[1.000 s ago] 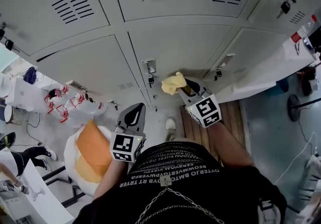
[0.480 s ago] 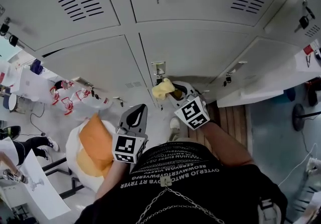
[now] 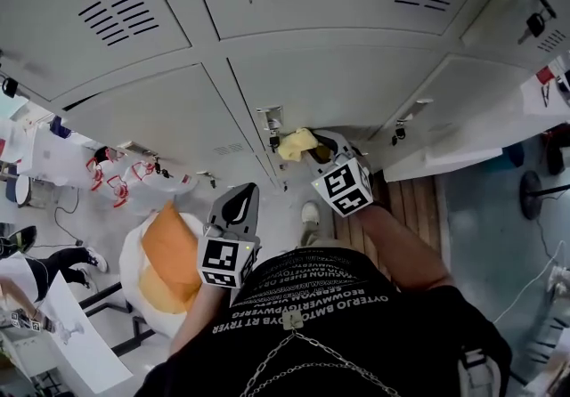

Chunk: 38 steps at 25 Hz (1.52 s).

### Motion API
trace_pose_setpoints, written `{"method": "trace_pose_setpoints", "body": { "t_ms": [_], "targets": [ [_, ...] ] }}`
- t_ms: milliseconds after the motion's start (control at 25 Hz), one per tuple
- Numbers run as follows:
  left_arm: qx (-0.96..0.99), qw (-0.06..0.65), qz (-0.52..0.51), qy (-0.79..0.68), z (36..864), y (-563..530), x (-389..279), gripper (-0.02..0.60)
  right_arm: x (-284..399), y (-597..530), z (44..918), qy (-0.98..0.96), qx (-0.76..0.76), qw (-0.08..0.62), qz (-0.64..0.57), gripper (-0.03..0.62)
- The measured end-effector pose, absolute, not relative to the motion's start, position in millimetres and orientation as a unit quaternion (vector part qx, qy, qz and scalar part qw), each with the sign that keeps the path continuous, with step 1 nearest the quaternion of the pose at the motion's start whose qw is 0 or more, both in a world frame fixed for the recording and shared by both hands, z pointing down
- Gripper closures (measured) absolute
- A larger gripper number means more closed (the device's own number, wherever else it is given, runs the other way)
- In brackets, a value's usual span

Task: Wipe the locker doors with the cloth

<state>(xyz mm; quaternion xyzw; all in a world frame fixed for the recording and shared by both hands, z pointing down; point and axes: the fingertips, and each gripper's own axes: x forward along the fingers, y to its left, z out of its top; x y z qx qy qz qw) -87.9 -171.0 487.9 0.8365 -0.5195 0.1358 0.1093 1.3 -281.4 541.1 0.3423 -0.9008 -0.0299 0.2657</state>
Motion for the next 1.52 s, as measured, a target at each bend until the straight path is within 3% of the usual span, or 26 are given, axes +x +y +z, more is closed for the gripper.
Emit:
{"method": "trace_pose_setpoints", "body": {
  "t_ms": [1080, 1520],
  "targets": [
    [0.84, 0.082, 0.134, -0.52, 472.1, -150.7, -105.4, 0.578, 149.3, -296.7, 559.2, -0.814, 0.496, 0.303, -0.009, 0.499],
    [0.845, 0.059, 0.126, -0.516, 456.2, -104.6, -111.6, 0.578, 140.2, -209.4, 491.7, -0.826, 0.518, 0.22, -0.027, 0.5]
  ]
}}
